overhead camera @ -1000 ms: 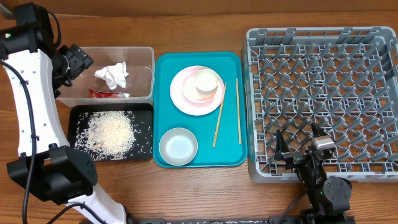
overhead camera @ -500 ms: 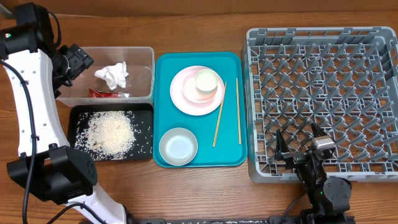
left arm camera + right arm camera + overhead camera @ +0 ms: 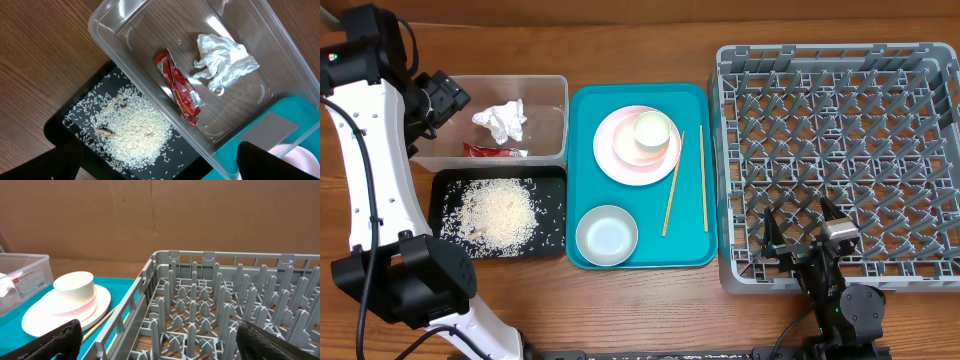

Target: Sort waste into correct bins and load items into the dishwasher

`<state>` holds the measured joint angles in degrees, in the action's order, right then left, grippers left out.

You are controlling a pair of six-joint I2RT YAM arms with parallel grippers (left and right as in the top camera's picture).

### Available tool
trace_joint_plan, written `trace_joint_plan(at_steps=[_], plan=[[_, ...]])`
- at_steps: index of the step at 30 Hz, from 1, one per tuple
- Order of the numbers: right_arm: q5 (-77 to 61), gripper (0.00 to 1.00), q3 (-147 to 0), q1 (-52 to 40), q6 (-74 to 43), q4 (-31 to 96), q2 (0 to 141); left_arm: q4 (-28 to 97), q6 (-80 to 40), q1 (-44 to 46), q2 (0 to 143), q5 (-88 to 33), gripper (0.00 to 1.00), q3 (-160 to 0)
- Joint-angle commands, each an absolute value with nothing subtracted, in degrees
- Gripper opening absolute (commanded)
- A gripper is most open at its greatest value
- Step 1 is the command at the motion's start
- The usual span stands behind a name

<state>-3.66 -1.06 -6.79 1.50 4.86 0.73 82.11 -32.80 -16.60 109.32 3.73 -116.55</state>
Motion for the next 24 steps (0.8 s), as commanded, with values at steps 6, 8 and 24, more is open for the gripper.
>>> trace_joint_plan(at_steps=[6,8,24], plan=[[-8.47,1.0,-0.45,-6.74,1.28,4.08,0.19,82.04,-31.9,-16.75,109.08,4.49,1.0,-116.84],[-10.87,1.0,-0.45,-6.74,1.28,3.86,0.19,82.04,-31.9,-16.75,109.08,4.49,1.0,-116.84],[-22.2,1.0,-0.45,-6.72,-4.64,3.16,0.19,82.04,-31.9,-16.73,109.08,4.49,1.0,-116.84]])
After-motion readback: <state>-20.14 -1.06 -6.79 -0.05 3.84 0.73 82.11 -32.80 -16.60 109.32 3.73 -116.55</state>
